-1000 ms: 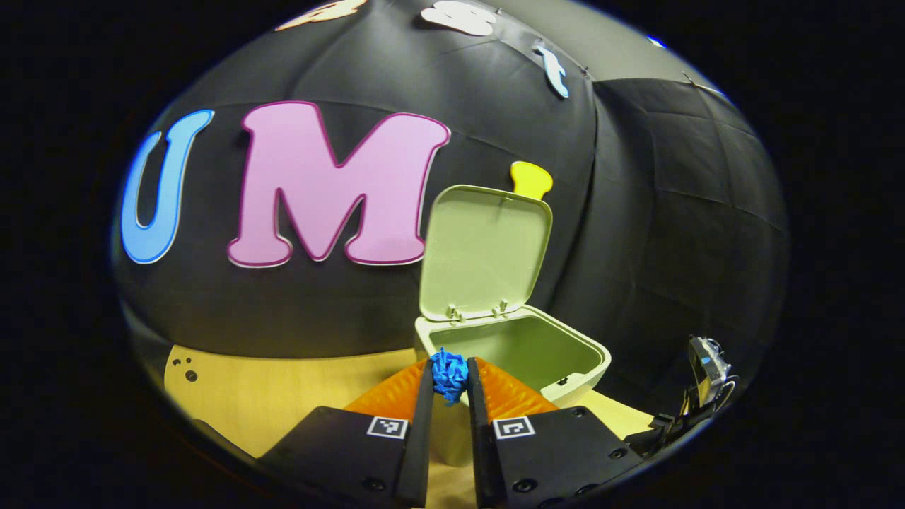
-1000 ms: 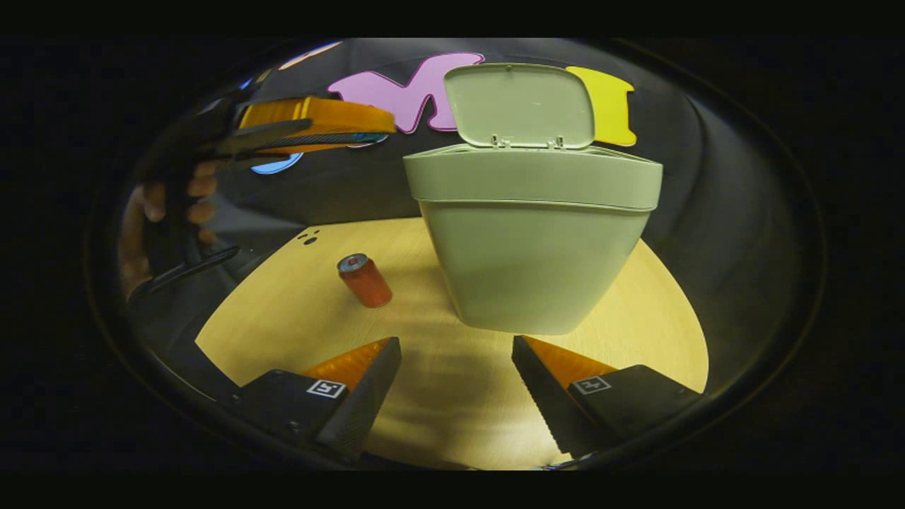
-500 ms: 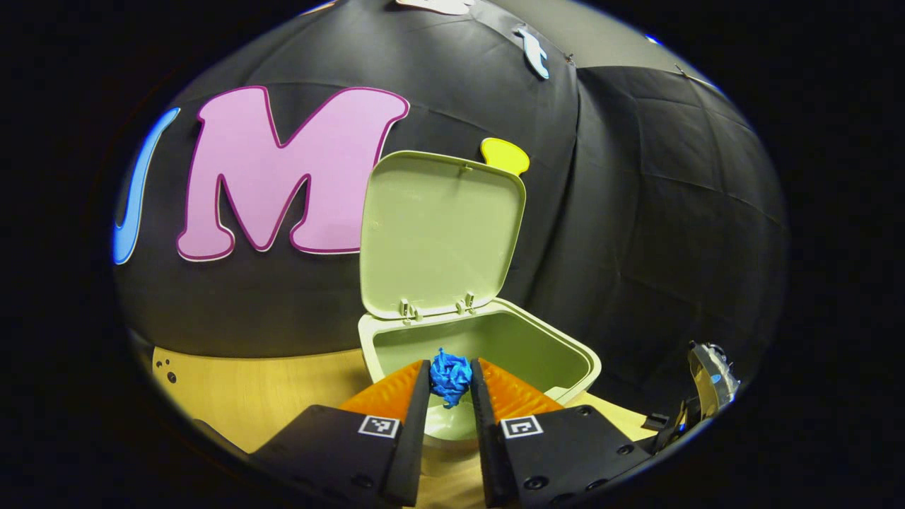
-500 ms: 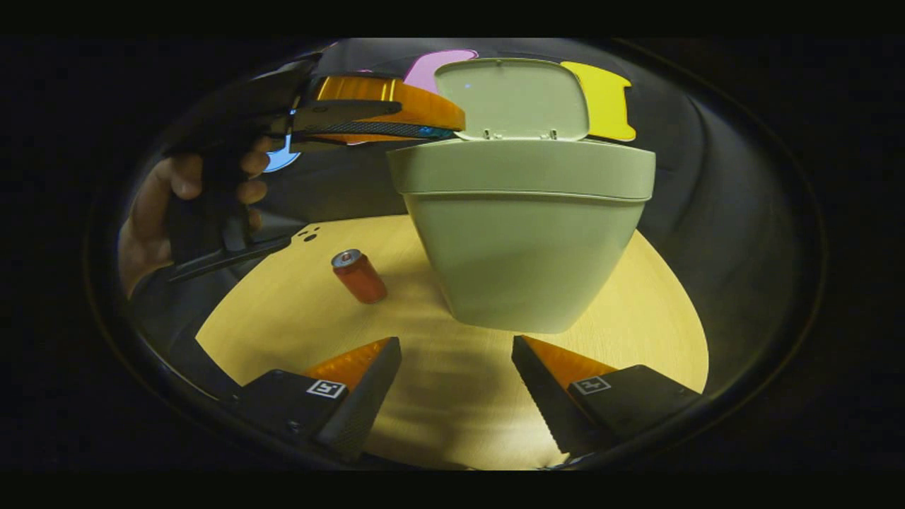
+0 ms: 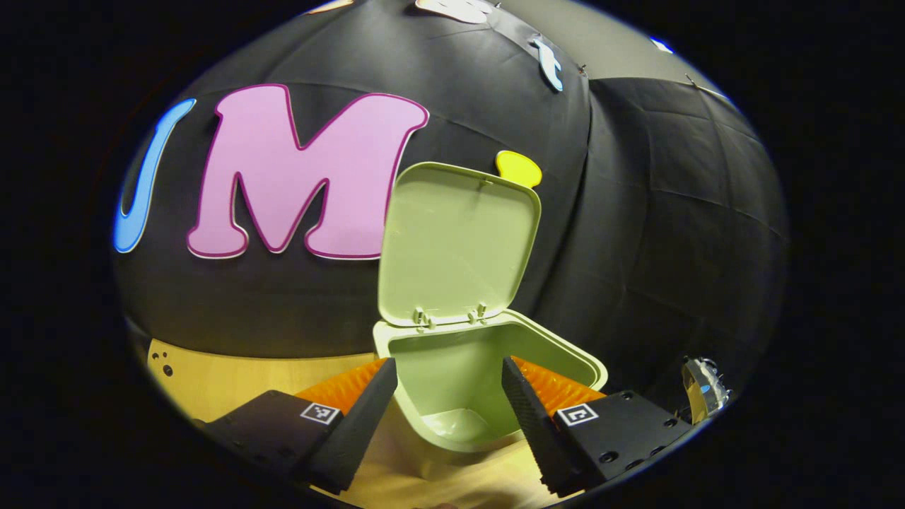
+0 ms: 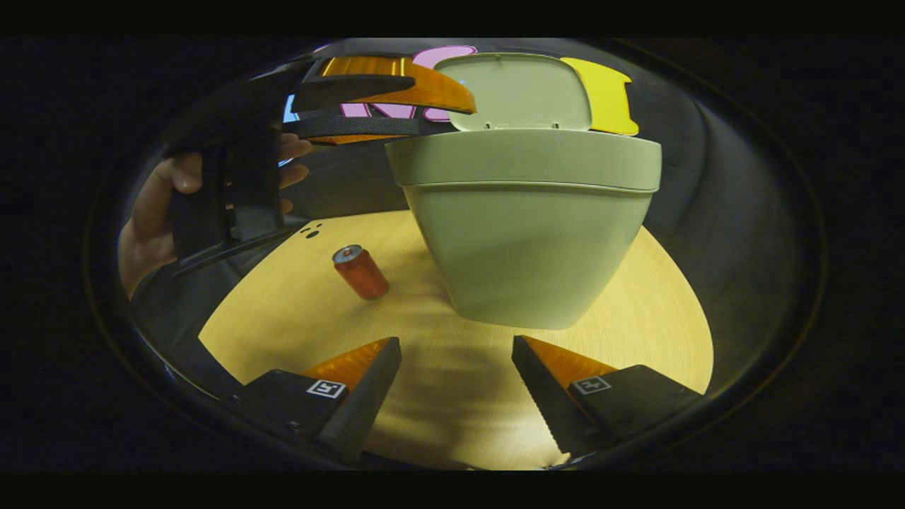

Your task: Press the lid of the desktop garbage bin to open it, pick up the crumpled paper on the desktop and throw it into the bin, then pick up the pop can on the desktop and drop it into the bin, and finally close the garbage bin lid.

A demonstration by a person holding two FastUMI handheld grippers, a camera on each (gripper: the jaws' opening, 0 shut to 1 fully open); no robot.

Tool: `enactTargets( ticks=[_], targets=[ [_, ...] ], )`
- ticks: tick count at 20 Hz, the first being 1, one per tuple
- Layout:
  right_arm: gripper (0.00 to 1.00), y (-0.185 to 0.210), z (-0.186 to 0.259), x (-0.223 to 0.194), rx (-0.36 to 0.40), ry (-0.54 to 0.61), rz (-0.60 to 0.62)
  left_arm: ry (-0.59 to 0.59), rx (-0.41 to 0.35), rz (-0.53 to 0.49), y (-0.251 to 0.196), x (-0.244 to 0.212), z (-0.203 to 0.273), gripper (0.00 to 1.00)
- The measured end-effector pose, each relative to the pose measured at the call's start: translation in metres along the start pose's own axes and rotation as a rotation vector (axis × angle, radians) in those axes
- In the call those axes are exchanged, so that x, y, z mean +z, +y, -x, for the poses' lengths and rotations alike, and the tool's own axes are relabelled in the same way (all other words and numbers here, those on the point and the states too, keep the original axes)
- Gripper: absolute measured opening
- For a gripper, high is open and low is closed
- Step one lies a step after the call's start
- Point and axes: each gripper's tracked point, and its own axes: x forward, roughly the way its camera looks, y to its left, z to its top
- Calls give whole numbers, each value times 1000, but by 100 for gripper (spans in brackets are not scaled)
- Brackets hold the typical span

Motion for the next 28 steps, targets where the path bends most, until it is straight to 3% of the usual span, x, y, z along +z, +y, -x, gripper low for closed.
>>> enactTargets(
  ticks=[2, 5, 8, 14, 18, 23, 28],
  targets=[
    [99, 4, 0, -1, 3, 3, 2, -25, 23, 9, 9, 5, 12, 96],
    [99, 13, 0, -6, 11, 14, 20, -57, 103, -31, 40, 12, 37, 96],
    [99, 23, 0, -9, 13, 13, 29, -63, 184, -1, 74, 7, 70, 96],
    [99, 49, -9, -17, 18, 37, 40, -1, 327, 123, 137, -41, 155, 96],
    [99, 82, -25, -19, 47, 51, 81, 38, 447, 120, 173, -74, 218, 95],
    [99, 116, -52, -18, 67, 71, 106, 107, 562, 130, 202, -117, 292, 96],
    [99, 132, -83, -16, 69, 97, 164, 168, 665, 251, 217, -170, 350, 96]
  ],
)
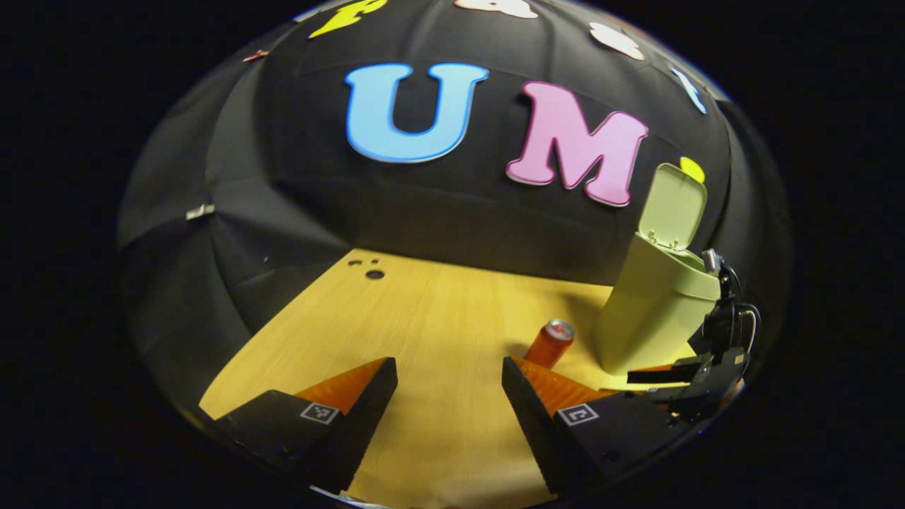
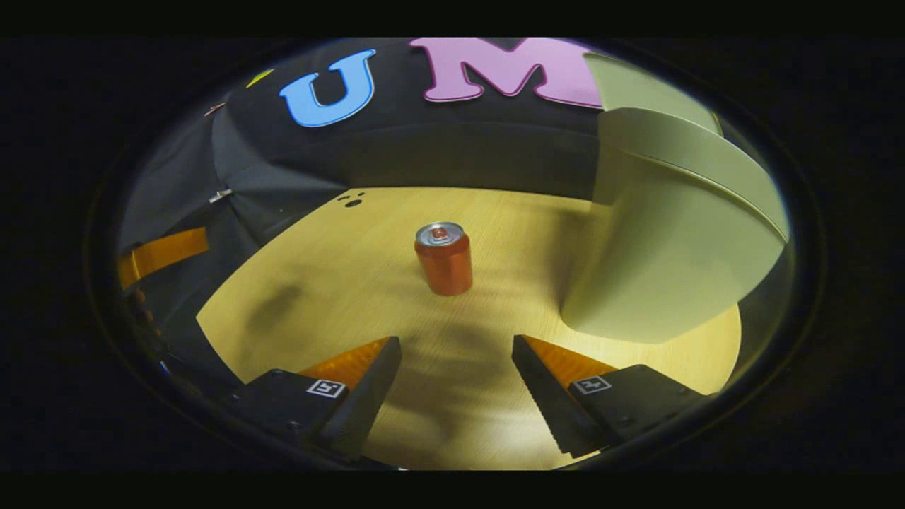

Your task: Press the lid of the desktop garbage bin to open it, pick up the crumpled paper on the desktop and throw it into the bin, then pick up the pop can on the desktop and drop it into the bin, and finally close the garbage bin lid.

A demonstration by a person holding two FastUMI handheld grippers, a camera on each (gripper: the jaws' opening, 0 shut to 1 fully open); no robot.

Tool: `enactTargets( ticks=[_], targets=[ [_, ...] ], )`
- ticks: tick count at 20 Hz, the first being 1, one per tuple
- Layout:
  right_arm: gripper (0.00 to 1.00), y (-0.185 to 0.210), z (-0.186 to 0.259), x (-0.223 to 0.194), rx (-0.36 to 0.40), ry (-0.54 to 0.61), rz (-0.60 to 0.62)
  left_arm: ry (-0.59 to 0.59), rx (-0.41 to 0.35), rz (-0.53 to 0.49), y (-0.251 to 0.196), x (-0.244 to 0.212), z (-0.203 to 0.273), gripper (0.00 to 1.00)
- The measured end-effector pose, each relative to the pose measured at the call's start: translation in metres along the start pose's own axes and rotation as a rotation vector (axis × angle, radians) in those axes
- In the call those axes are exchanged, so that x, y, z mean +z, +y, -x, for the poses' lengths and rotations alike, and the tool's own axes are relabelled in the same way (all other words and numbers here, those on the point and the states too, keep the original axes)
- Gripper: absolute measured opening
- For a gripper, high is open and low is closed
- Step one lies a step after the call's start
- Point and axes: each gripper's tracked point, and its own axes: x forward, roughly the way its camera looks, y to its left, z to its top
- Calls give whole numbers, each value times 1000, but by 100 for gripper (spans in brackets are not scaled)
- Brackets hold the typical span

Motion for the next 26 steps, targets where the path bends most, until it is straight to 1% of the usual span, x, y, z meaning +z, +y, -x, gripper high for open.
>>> enactTargets(
  ticks=[3, 7, 9, 12, 15, 16, 17, 18, 21, 23, 25, 26],
  targets=[
    [99, 2, -21, 6, -8, 17, -4, 50, 65, 62, 27, -31, 9, 96],
    [99, 10, -48, 14, -2, 36, -10, 79, 121, 138, 51, -57, 21, 96],
    [99, 15, -61, 21, 1, 29, -5, 101, 165, 165, 66, -70, 23, 96],
    [99, 18, -81, 30, 3, 29, 9, 125, 207, 193, 79, -81, 29, 96],
    [99, 12, -103, 34, -14, 42, 4, 138, 239, 217, 86, -88, 32, 96],
    [99, 11, -110, 36, -16, 42, -6, 140, 246, 226, 86, -89, 31, 96],
    [99, 10, -116, 38, -21, 42, -15, 143, 251, 233, 86, -89, 29, 92],
    [99, 7, -120, 39, -25, 39, -23, 146, 253, 235, 85, -89, 28, 96],
    [99, 6, -135, 44, -26, 33, -50, 159, 264, 216, 84, -90, 25, 96],
    [99, 6, -145, 47, -28, 33, -67, 165, 257, 204, 80, -88, 20, 96],
    [99, 6, -147, 47, -30, 25, -77, 172, 249, 199, 73, -84, 4, 96],
    [93, 7, -151, 49, -27, 22, -76, 176, 244, 200, 70, -84, 0, 96]
  ],
)
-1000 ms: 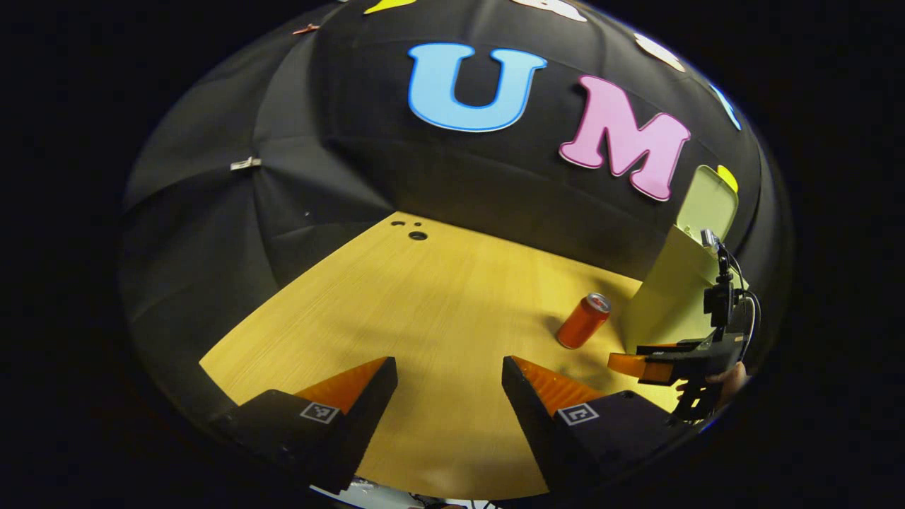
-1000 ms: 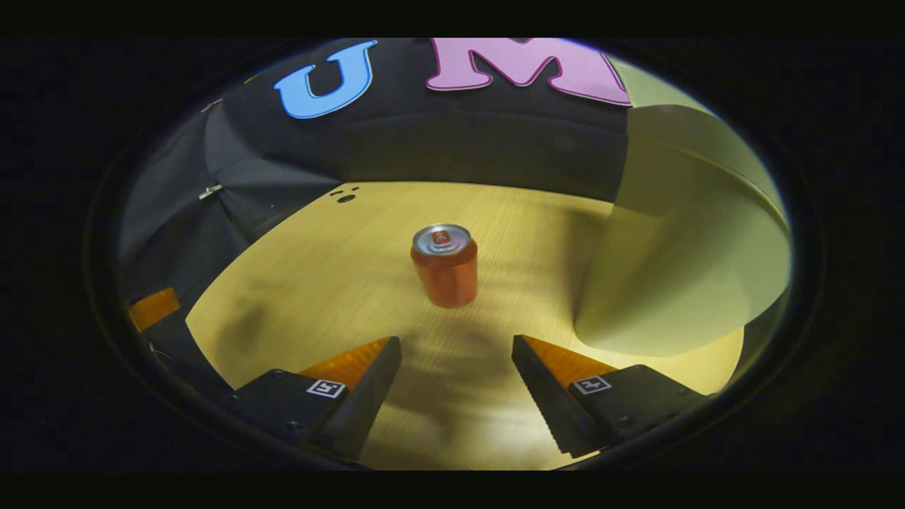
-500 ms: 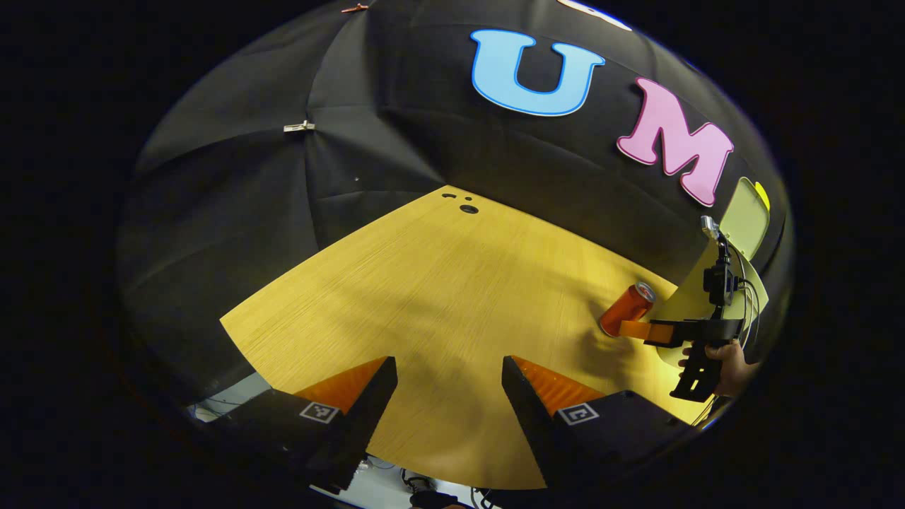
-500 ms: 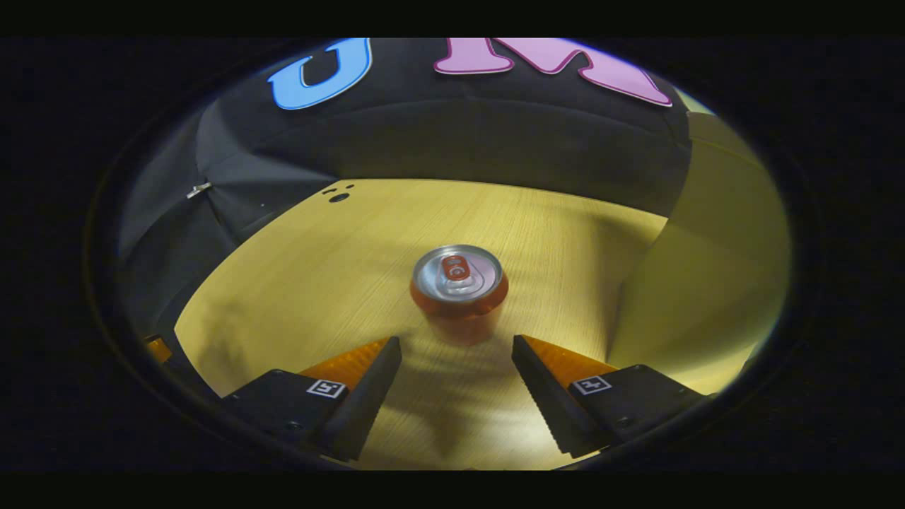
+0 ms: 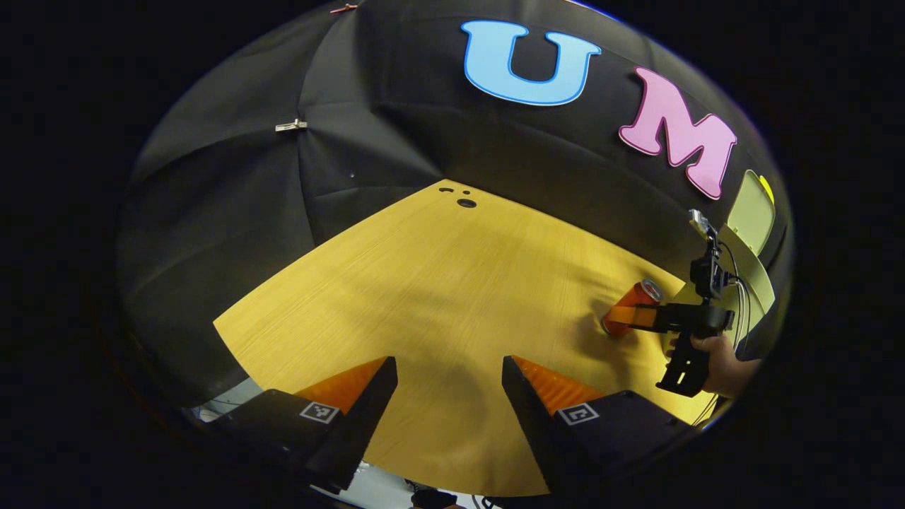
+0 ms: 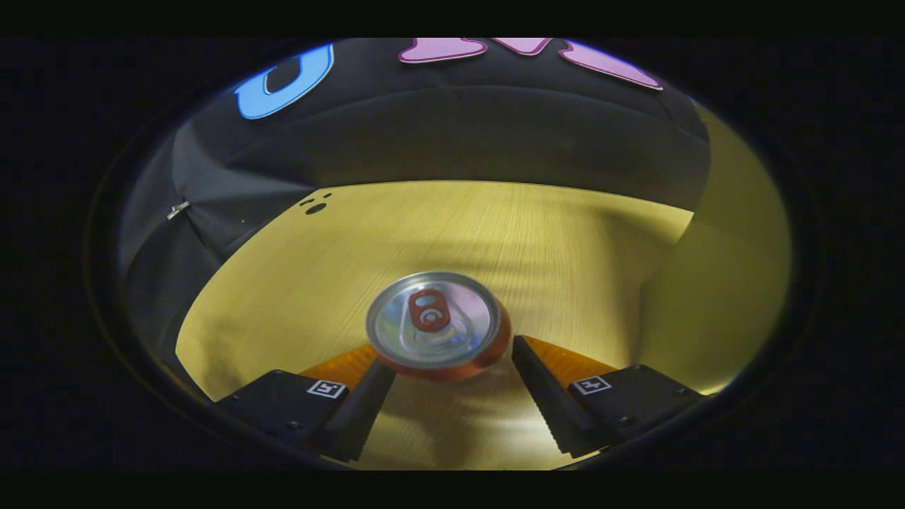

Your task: Press the lid of the desktop garbage bin to open it, pick up the crumpled paper on the desktop and throw it into the bin, then pick up the pop can on the desktop and drop it into the bin, and finally close the garbage bin lid.

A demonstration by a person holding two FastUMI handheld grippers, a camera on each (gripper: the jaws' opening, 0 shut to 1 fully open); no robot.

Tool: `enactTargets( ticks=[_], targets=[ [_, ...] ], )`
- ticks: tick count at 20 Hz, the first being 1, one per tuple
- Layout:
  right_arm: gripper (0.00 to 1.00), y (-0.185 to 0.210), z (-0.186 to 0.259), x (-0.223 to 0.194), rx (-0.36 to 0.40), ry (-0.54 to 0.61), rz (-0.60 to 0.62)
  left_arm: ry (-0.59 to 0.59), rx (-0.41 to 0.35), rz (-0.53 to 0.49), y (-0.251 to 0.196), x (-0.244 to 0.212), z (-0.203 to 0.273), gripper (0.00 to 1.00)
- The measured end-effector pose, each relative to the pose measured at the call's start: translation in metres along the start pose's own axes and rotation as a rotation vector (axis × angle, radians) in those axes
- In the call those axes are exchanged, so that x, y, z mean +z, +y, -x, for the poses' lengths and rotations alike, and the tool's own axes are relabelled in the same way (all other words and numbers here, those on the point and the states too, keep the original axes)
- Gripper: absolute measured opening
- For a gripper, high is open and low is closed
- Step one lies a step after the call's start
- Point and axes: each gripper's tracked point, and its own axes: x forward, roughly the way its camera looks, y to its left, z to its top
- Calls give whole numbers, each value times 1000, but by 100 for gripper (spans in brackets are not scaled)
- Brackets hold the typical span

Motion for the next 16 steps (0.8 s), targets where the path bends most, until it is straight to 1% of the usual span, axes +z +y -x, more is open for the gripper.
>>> enactTargets(
  ticks=[3, 4, 5, 7, 10, 12, 13, 14, 16],
  targets=[
    [92, 1, -6, 14, -11, -36, 16, 19, -19, 10, -10, -3, -4, 96],
    [89, 2, -7, 17, -12, -47, 23, 22, -24, 8, -14, -3, -6, 92],
    [86, 5, -8, 19, -12, -50, 33, 26, -29, 2, -17, -4, -6, 96],
    [84, 6, -4, 20, -7, -56, 64, 32, -38, -18, -21, -5, -5, 96],
    [82, 14, 8, 29, 4, -97, 128, 33, -56, -45, -27, -5, -1, 96],
    [82, 22, 23, 33, 18, -116, 174, 33, -73, -56, -31, -7, 1, 96],
    [82, 25, 33, 36, 27, -127, 192, 30, -82, -62, -33, -8, 2, 92],
    [83, 28, 46, 37, 36, -140, 209, 27, -91, -70, -35, -8, 3, 96],
    [82, 35, 74, 43, 51, -178, 260, 25, -109, -92, -36, -9, 3, 96]
  ],
)
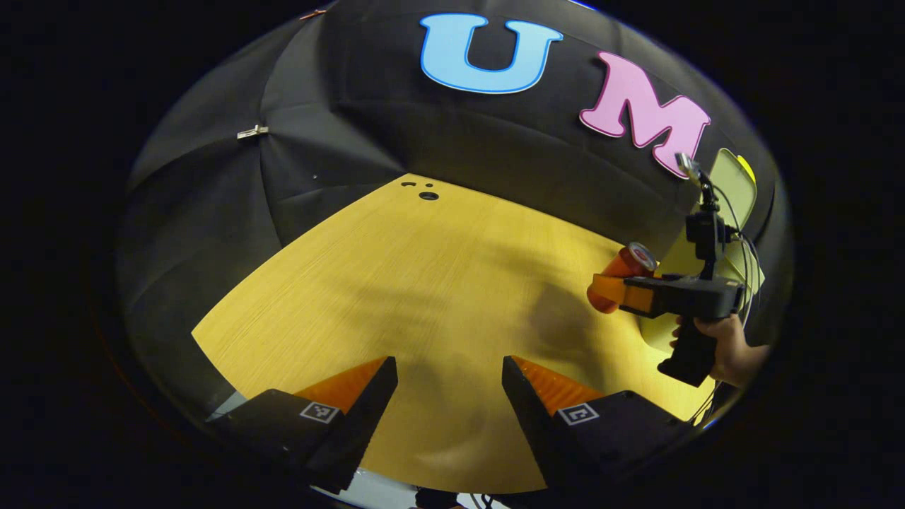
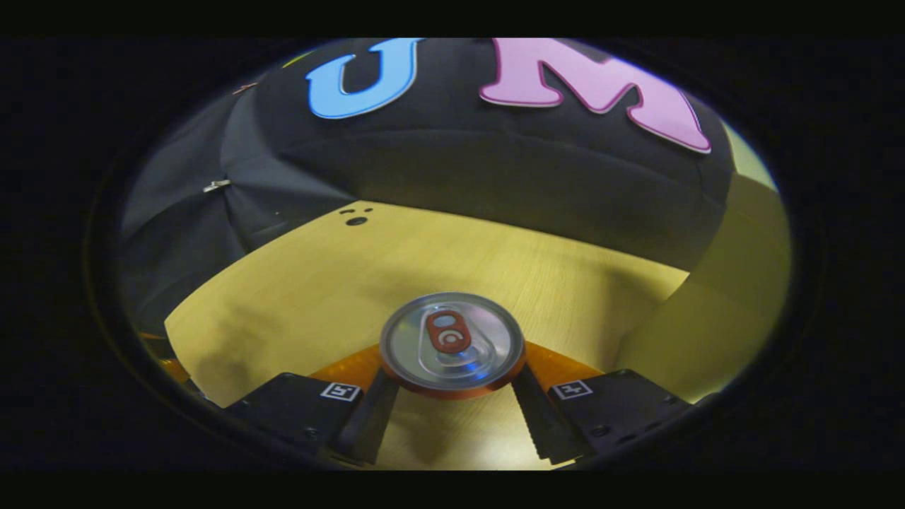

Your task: Press the lid of the desktop garbage bin to open it, pick up the crumpled paper on the desktop and throw it into the bin, then pick up the pop can on the desktop and drop it into the bin, and finally close the garbage bin lid.

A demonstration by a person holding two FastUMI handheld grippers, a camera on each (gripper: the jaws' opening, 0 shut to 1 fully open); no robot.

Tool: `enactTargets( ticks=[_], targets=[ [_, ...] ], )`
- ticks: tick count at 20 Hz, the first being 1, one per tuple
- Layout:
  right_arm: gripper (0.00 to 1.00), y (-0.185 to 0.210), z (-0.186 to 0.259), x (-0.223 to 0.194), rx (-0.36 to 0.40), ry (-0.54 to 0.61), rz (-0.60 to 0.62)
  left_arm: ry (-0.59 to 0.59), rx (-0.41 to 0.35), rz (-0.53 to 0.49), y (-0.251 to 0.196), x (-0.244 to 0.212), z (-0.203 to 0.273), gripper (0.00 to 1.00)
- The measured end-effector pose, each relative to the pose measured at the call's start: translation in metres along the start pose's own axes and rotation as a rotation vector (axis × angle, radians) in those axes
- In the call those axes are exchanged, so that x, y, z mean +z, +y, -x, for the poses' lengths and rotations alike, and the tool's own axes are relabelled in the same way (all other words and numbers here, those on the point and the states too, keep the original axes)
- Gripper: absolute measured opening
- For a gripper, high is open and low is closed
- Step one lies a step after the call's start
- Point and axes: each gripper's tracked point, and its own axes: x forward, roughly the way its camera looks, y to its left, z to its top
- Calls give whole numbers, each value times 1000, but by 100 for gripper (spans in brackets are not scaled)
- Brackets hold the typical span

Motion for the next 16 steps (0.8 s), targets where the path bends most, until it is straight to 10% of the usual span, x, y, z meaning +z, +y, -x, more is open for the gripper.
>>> enactTargets(
  ticks=[16],
  targets=[
    [82, -85, 188, 150, -141, -340, -106, 19, -148, -157, -31, -10, -13, 96]
  ],
)
